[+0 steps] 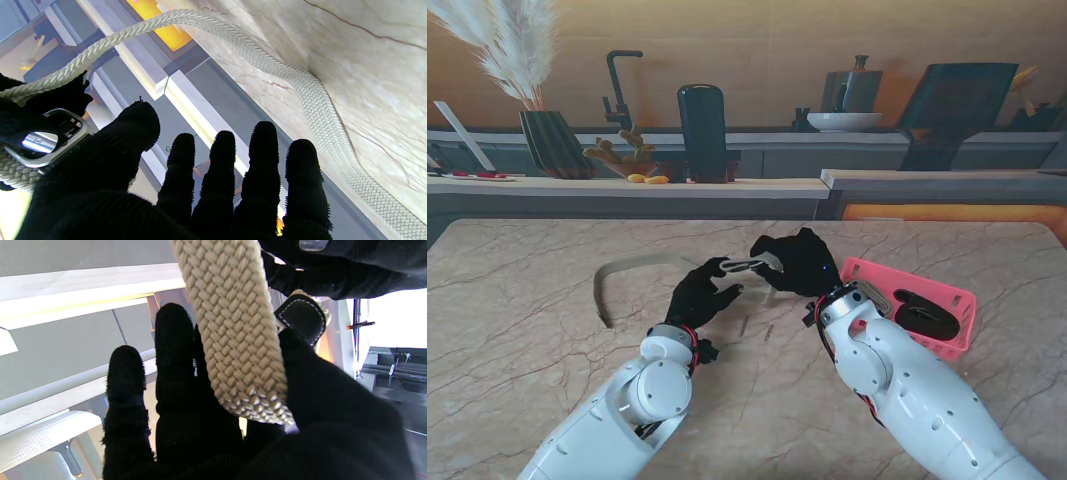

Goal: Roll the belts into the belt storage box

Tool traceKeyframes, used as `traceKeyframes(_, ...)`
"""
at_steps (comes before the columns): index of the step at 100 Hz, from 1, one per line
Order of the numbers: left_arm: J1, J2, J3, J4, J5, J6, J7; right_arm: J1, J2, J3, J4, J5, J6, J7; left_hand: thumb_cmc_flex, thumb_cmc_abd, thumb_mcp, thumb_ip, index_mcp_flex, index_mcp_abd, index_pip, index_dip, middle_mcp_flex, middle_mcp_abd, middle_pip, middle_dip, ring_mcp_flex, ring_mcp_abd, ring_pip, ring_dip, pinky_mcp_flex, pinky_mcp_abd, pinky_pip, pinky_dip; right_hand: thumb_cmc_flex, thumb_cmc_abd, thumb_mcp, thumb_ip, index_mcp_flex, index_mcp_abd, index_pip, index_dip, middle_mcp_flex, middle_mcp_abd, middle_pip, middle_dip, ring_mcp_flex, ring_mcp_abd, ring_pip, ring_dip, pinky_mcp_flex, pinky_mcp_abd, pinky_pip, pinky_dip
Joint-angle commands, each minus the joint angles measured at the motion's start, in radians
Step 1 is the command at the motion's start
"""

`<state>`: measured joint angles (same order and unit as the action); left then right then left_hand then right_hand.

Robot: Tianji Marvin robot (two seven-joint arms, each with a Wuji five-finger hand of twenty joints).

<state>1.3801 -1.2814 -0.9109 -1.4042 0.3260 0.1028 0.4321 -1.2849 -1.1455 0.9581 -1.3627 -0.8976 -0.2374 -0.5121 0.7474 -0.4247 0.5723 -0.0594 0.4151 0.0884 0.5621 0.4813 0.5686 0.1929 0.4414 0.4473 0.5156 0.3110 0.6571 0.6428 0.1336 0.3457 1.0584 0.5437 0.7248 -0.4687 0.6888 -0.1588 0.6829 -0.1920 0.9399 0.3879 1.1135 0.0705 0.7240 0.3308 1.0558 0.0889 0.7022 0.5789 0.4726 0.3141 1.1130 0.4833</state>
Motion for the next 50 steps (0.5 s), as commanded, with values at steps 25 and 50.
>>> traceKeyframes(25,0.022,0.056,-0.034,-0.041,0.222,-0.048,-0.007,-0.002,0.004,0.001,-0.020,-0.018,0.015,0.028,-0.037,-0.013,-0.058,-0.004,-0.034,0.035,-0.104,-0.065,-0.091,0.031,-0.077,-0.093,-0.055,-0.004,-0.074,-0.067,-0.018,0.008,-0.022,-0.001,0.082,0.027,0.109,0.001,0.095,-0.094,0.073,0.049,0.029,0.022,-0.018,0.006,0.044,0.015,0.010,0.018,-0.018,0.035,0.005,-0.007)
traceKeyframes(50,0.037,0.089,-0.045,-0.072,0.351,-0.105,-0.012,0.020,0.004,-0.024,-0.002,-0.015,0.024,0.046,-0.057,-0.008,-0.075,-0.017,-0.027,0.049,-0.121,-0.093,-0.094,0.037,-0.080,-0.124,-0.066,-0.022,-0.122,-0.106,-0.014,0.003,-0.040,-0.011,0.082,0.021,0.120,0.000,0.103,-0.084,0.068,0.045,0.033,0.027,-0.021,0.008,0.046,0.018,0.010,0.020,-0.015,0.038,0.006,-0.005)
